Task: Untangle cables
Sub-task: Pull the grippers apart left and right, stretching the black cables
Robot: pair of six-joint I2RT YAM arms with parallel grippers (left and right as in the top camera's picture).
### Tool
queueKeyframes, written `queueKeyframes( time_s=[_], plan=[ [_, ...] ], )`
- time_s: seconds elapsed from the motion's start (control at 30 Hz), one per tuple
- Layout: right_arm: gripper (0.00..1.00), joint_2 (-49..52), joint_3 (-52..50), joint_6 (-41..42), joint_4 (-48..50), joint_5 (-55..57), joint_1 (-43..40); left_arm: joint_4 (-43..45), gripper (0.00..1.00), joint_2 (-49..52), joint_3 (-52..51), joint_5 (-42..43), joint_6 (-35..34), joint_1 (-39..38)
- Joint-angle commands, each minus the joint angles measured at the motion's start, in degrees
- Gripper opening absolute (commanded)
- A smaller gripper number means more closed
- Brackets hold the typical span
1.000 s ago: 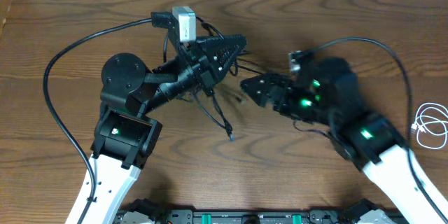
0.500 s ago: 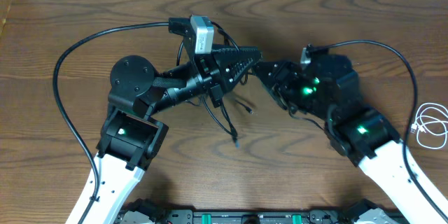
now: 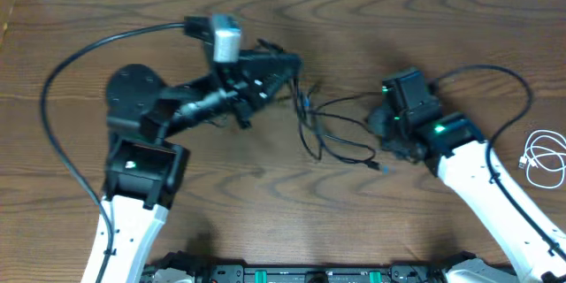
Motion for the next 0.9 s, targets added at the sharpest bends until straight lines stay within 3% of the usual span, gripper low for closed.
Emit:
queueKeyframes(
  time_s=[0.0, 0.53, 0.87],
  plan=[
    [0.02, -2.73, 0.42, -5.05, -3.04, 12.63, -4.5, 0.63, 0.08, -1.49, 0.22, 1.49, 1.18, 5.57],
    [0.01, -5.25, 0.42, -18.29, -5.55, 16.48, -28.59, -7.85, 0.08, 1.01, 0.22, 0.46, 1.2, 24.35],
    [0.01, -5.22, 0.42, -26.34, -3.54, 18.45, -34.62, -18.1, 0.08, 2.34, 0.22, -18.18, -1.38, 29.86]
  ],
)
